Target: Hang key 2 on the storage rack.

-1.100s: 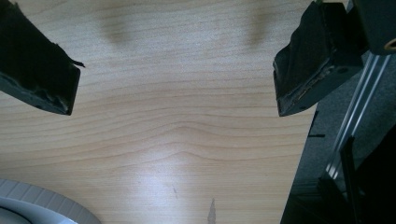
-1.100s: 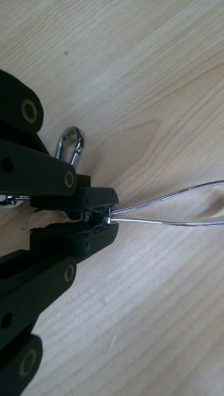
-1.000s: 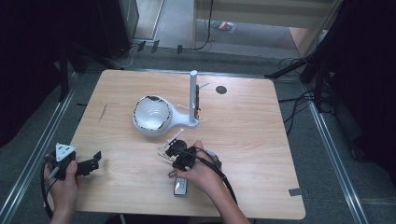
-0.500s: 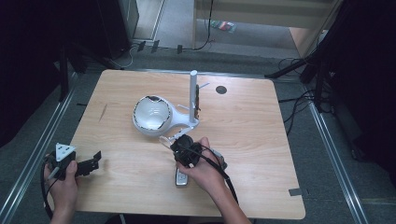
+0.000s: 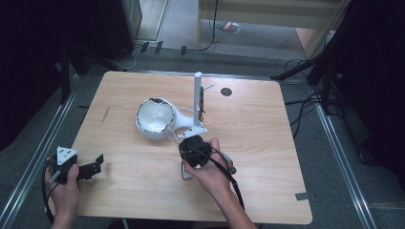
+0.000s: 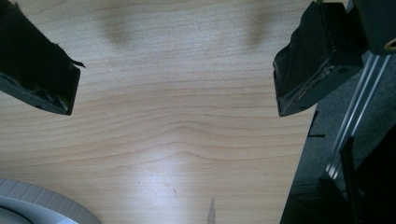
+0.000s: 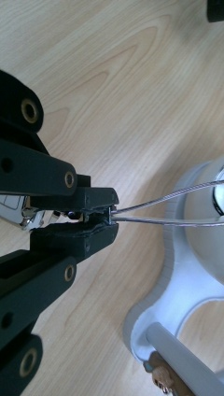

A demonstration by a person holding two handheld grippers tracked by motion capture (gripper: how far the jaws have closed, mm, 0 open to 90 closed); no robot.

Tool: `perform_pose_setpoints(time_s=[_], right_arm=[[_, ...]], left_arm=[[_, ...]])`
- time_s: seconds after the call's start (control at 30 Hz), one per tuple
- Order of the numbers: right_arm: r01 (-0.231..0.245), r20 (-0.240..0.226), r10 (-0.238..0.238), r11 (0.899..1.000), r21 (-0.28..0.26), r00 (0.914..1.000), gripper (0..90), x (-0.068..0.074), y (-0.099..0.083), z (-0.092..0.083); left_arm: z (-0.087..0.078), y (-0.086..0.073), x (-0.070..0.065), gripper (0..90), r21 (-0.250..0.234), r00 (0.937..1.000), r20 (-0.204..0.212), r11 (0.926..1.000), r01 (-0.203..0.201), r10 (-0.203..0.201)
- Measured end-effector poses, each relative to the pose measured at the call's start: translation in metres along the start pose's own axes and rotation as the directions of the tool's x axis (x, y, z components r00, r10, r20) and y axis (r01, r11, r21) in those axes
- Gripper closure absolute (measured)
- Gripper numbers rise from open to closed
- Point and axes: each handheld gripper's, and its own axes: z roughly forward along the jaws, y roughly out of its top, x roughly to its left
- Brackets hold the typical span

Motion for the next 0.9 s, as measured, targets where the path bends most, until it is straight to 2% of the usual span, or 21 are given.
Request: perform_pose_setpoints(time_s=[0.17,0.6,0.73,0.9], right_arm=[[-0.015,0.027,0.017,0.998,-0.062,0.9995,83.7,0.000,0.000,-0.006],[-0.039,0.073,0.051,0.986,-0.160,0.9960,83.7,-0.002,-0.001,-0.014],[-0.043,0.087,0.060,0.981,-0.191,0.9944,83.7,-0.003,-0.002,-0.017],[-0.046,0.110,0.076,0.967,-0.249,0.9910,83.7,-0.005,-0.002,-0.023]], left_arm=[[0.000,0.000,0.000,0.8,0.000,1.0000,0.000,1.0000,0.000,0.000],[0.000,0.000,0.000,0.9,0.000,1.0000,0.000,1.0000,0.001,-0.001],[0.000,0.000,0.000,0.9,0.000,1.0000,0.000,1.0000,0.001,-0.001],[0.000,0.000,0.001,0.8,0.004,1.0000,0.002,1.0000,0.000,0.000]])
